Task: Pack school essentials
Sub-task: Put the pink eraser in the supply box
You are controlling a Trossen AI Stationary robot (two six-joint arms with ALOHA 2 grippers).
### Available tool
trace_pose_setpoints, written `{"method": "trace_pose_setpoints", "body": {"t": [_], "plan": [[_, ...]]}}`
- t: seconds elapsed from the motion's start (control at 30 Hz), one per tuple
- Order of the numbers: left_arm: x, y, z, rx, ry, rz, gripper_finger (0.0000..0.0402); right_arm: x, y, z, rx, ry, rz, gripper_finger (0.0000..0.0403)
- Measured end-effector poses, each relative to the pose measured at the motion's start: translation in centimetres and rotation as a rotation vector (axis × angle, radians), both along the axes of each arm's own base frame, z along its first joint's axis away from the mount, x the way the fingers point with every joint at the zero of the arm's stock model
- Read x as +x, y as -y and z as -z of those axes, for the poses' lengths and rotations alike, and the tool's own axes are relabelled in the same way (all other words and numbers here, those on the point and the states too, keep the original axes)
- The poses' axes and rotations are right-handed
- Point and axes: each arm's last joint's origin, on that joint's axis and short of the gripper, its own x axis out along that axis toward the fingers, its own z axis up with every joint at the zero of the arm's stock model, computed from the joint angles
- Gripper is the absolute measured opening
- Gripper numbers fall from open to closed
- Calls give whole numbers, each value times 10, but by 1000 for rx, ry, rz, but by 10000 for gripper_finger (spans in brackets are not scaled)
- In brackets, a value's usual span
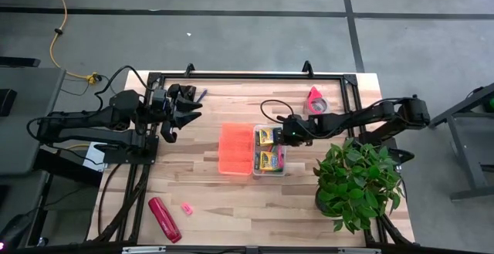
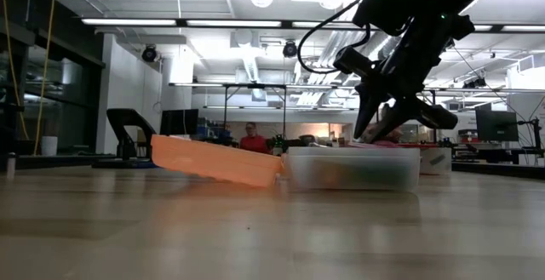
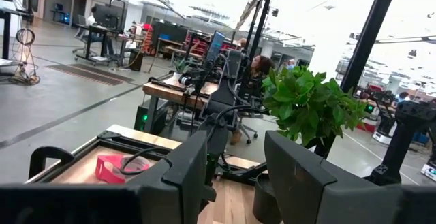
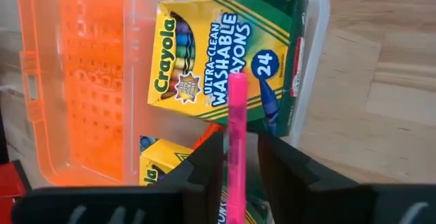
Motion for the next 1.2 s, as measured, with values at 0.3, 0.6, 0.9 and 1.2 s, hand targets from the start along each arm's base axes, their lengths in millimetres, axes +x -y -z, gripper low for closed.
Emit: {"method": "trace_pose_setpoints", "body": {"t": [0.3, 0.6, 0.9, 1.2], "plan": [[0, 0, 0, 0, 1, 0, 136, -12, 10, -15, -88, -1, -89, 119], [0, 0, 0, 8, 1, -1, 136, -33, 10, -96, -504, 441, -368, 124], [-1, 0, -4, 14, 32, -1, 136, -33, -1, -147, -1143, 747, -557, 124], [-1, 0, -3, 14, 30, -1, 136, -33, -1, -148, -1245, 723, -603, 124]]}}
